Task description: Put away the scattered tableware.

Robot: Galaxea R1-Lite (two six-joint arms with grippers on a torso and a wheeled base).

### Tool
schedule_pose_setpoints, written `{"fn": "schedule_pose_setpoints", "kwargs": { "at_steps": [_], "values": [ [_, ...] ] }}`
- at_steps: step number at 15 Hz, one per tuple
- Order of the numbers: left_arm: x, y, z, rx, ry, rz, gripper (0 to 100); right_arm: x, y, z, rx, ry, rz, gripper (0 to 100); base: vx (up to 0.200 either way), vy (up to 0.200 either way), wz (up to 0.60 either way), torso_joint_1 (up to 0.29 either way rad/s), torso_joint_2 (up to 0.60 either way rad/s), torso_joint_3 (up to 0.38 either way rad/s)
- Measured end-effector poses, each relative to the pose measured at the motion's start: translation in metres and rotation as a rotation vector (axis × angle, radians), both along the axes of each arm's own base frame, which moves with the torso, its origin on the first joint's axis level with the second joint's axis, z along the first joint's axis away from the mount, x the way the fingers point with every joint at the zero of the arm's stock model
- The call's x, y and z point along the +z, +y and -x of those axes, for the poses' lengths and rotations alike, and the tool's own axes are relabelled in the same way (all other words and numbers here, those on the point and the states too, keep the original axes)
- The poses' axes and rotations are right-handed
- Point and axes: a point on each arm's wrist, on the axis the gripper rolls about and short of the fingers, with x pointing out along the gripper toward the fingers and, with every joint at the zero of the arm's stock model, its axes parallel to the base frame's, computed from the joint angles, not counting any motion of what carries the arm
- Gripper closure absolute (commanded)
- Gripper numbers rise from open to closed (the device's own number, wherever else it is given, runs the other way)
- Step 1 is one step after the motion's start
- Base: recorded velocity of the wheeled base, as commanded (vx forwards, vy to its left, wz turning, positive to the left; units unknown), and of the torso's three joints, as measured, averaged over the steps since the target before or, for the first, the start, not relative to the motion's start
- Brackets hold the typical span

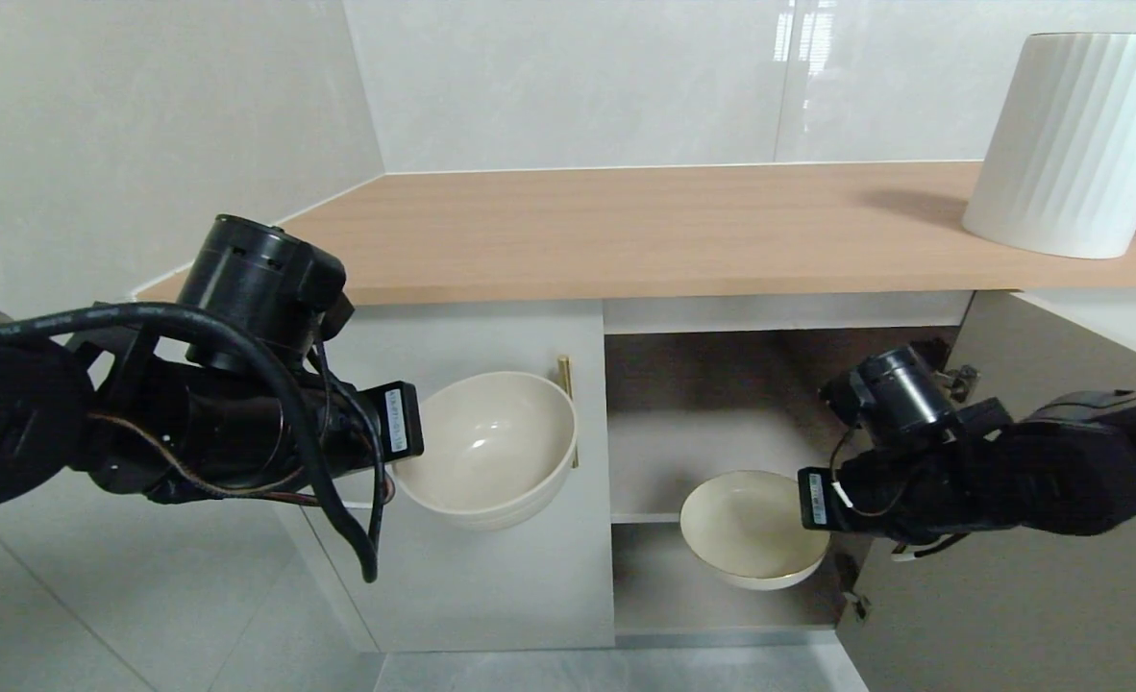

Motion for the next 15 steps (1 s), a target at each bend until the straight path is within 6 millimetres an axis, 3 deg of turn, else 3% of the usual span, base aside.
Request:
{"fn": "schedule_pose_setpoints", "kwargs": {
  "at_steps": [4,8,11,15],
  "values": [
    [-0.001,-0.001,0.0,-0.005,0.002,-0.001,100,-0.048,0.015,-0.054,-0.156,-0.115,0.104,100,0.0,0.0,0.0,0.0,0.0,0.0],
    [-0.003,-0.005,0.001,-0.015,0.009,-0.005,100,-0.078,0.012,-0.101,-0.257,-0.175,0.111,100,0.0,0.0,0.0,0.0,0.0,0.0],
    [-0.003,-0.005,0.001,-0.017,0.011,-0.006,100,-0.093,0.008,-0.124,-0.319,-0.181,0.157,100,0.0,0.0,0.0,0.0,0.0,0.0],
    [-0.005,-0.006,0.0,-0.017,0.018,-0.01,100,-0.11,0.004,-0.141,-0.379,-0.197,0.206,100,0.0,0.0,0.0,0.0,0.0,0.0]
  ]
}}
